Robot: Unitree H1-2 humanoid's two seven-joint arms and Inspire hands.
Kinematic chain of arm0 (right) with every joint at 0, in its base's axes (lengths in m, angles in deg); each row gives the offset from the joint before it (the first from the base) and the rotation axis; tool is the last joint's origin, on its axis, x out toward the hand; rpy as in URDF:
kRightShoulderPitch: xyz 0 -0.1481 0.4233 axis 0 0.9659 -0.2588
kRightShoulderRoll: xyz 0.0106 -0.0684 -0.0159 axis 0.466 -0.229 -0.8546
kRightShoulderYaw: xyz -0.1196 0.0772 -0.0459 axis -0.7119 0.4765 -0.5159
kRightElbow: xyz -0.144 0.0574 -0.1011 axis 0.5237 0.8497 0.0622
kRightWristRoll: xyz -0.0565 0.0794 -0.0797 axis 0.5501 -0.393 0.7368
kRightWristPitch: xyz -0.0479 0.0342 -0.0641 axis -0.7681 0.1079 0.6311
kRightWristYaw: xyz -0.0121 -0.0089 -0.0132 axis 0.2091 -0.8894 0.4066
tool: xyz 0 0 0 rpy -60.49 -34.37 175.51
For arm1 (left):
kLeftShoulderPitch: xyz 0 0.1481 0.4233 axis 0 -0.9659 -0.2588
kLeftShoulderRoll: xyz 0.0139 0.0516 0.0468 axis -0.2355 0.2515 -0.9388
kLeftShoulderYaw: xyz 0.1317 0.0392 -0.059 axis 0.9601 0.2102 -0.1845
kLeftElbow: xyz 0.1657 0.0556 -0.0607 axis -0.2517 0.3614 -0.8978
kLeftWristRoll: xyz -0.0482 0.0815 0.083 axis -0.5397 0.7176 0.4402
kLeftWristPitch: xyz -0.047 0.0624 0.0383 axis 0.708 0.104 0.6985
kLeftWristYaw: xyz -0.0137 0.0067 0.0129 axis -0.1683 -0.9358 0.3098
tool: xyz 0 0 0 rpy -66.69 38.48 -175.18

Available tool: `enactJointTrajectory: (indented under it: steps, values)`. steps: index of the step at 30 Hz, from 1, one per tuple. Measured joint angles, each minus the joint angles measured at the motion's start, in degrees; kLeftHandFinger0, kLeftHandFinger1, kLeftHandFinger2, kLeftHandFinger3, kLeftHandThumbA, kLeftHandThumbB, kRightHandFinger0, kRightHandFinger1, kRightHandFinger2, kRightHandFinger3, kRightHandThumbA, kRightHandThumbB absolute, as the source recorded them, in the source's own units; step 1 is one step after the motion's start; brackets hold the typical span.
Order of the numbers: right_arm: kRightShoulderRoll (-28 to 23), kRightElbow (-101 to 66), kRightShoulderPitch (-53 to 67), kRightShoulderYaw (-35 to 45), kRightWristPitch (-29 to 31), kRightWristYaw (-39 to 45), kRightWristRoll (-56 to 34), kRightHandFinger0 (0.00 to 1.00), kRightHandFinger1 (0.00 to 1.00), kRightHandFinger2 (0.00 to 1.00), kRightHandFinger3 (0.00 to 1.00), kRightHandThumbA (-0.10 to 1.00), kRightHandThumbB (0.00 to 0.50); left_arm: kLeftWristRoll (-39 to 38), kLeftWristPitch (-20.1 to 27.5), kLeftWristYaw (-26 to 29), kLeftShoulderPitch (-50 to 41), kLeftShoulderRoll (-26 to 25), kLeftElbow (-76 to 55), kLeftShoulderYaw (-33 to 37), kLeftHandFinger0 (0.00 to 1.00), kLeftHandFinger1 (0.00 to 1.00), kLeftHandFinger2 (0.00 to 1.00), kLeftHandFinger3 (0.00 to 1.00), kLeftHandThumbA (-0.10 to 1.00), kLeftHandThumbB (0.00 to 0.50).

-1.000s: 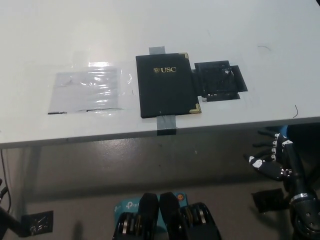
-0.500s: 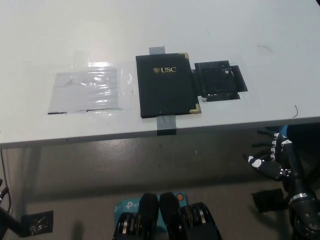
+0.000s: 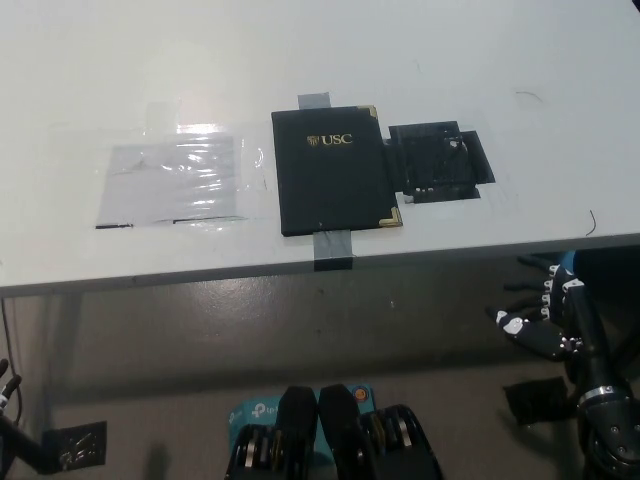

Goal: The robot uses its left hand to push the cover of the diary kept in the middle of the desk towards the right to close it

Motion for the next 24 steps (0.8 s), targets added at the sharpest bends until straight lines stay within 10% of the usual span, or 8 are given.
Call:
enactJointTrajectory:
  steps: [24]
  values:
    - [0.01,0.0,0.0,0.07,-0.03,0.06,-0.5,0.35,0.41,0.51,0.74,0.85,0.093,-0.76,-1.01,0.0,0.37,-0.14,-0.63,-0.26,1.0,1.0,1.0,1.0,1.0,0.358]
